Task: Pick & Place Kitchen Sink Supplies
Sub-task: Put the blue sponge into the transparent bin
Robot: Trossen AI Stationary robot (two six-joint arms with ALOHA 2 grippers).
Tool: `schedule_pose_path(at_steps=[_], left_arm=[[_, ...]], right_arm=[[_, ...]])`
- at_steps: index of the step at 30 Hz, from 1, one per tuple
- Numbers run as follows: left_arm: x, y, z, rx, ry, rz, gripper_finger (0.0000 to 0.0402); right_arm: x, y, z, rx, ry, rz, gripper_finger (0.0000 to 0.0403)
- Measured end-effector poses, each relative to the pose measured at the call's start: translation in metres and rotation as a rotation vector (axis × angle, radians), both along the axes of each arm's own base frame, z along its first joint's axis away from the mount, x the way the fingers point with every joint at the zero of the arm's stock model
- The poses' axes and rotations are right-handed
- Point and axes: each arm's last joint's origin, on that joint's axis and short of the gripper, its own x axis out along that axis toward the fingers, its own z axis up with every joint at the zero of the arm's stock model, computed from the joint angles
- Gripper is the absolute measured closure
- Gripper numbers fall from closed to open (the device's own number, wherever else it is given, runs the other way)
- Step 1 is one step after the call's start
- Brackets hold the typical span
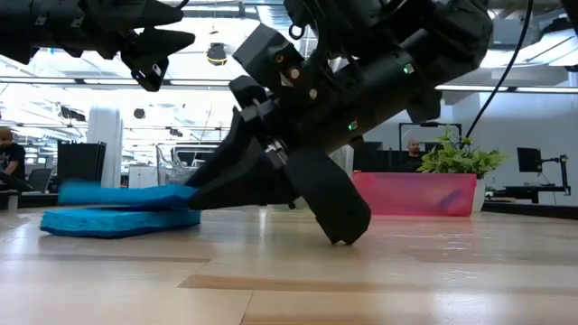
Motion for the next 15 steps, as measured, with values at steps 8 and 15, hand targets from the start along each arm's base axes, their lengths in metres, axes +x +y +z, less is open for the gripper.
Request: schedule_pose_path(at_steps=[8, 15], left_arm=[[0.000, 0.000, -0.001, 0.001, 0.006, 0.000, 0.0261], [0.000, 0.000, -0.001, -0.016, 0.009, 0.000, 0.0261]], right_arm=[[-0.012, 0.007, 0.017, -0.067, 0.033, -0.084, 0.0389], [-0.024, 0.020, 0.041, -0.129, -0.017, -0.128, 0.0401]])
